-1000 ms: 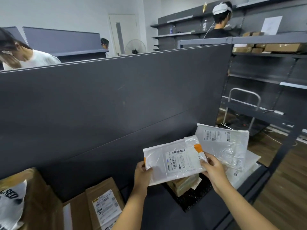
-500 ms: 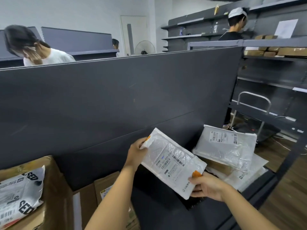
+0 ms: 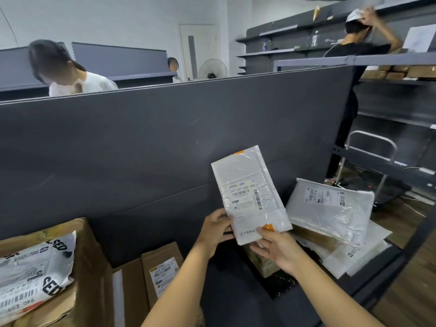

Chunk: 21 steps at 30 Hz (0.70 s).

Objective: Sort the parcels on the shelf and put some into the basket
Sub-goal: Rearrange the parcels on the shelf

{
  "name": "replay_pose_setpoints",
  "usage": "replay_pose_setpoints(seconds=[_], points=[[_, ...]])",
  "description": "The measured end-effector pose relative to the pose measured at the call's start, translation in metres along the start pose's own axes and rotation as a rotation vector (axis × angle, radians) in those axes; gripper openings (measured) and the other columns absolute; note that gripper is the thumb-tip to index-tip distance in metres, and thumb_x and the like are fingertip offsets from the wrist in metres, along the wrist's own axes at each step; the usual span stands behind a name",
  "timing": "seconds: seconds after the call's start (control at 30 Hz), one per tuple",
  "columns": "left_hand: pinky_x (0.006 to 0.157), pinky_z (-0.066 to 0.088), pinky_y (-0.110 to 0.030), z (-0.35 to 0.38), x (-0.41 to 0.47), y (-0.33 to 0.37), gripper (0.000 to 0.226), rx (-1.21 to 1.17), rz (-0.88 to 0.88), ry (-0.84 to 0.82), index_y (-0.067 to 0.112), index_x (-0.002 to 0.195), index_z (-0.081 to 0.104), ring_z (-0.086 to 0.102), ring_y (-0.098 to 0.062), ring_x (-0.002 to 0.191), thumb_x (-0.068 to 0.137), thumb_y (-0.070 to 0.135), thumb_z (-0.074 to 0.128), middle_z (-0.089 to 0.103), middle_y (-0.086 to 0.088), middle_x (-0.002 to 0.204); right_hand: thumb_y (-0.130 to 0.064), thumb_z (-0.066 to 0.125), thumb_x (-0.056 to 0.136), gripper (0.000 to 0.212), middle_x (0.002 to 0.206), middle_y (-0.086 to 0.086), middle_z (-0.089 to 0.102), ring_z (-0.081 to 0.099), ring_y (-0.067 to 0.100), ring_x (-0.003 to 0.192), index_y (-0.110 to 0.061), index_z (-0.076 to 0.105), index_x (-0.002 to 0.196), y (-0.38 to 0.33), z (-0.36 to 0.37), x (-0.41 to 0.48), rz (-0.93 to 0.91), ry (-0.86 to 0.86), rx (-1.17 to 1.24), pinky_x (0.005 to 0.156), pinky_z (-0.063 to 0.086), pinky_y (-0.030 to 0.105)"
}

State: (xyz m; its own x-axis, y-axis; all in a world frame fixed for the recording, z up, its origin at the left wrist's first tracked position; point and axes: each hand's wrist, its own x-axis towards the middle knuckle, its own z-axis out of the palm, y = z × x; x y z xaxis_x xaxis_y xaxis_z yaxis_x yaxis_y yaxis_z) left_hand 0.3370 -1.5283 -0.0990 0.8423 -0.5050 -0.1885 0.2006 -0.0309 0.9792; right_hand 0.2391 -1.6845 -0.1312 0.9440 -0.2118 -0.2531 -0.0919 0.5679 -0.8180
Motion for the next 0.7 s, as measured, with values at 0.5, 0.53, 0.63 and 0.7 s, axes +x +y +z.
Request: replay_pose_setpoints(seconds=[0.5, 0.53, 0.63, 0.7], points=[[0.089, 0.055, -0.034, -0.010, -0.014, 0.010, 0.028, 0.140, 0.036, -0.045, 0.022, 0.113, 0.067, 0.069, -0.017, 0.103, 0.099, 0.015, 0.043, 0.073, 0.003, 0.110, -0.014, 0.067, 0.084, 0.023, 0.109, 0.000, 0.073, 0.070, 0.019, 0.097, -0.028, 0.069, 0.103, -0.034, 0.024, -0.014, -0.300, -0.022, -0.340, 0.070, 0.056, 0.026], [0.087, 0.056, -0.032, -0.011, -0.014, 0.010, 0.028, 0.127, 0.040, -0.040, 0.021, 0.112, 0.067, 0.069, -0.017, 0.102, 0.099, 0.015, 0.044, 0.073, 0.002, 0.110, -0.013, 0.067, 0.085, 0.023, 0.108, 0.000, 0.073, 0.070, 0.019, 0.097, -0.028, 0.069, 0.103, -0.035, 0.025, -0.015, -0.305, -0.021, -0.349, 0.069, 0.056, 0.025], [0.082, 0.057, -0.029, -0.013, -0.017, 0.009, 0.027, 0.106, 0.063, -0.023, 0.023, 0.110, 0.068, 0.070, -0.018, 0.100, 0.097, 0.015, 0.046, 0.074, 0.002, 0.107, -0.013, 0.064, 0.088, 0.023, 0.107, 0.000, 0.073, 0.070, 0.020, 0.096, -0.026, 0.067, 0.107, -0.035, 0.024, -0.012, -0.309, 0.039, -0.336, 0.072, 0.057, 0.031], [0.080, 0.057, -0.028, -0.014, -0.019, 0.009, 0.027, 0.088, 0.080, -0.018, 0.028, 0.110, 0.069, 0.070, -0.016, 0.099, 0.096, 0.016, 0.049, 0.074, 0.003, 0.106, -0.013, 0.062, 0.090, 0.024, 0.107, 0.002, 0.073, 0.070, 0.022, 0.096, -0.022, 0.064, 0.112, -0.035, 0.021, -0.008, -0.289, 0.088, -0.284, 0.072, 0.058, 0.033]])
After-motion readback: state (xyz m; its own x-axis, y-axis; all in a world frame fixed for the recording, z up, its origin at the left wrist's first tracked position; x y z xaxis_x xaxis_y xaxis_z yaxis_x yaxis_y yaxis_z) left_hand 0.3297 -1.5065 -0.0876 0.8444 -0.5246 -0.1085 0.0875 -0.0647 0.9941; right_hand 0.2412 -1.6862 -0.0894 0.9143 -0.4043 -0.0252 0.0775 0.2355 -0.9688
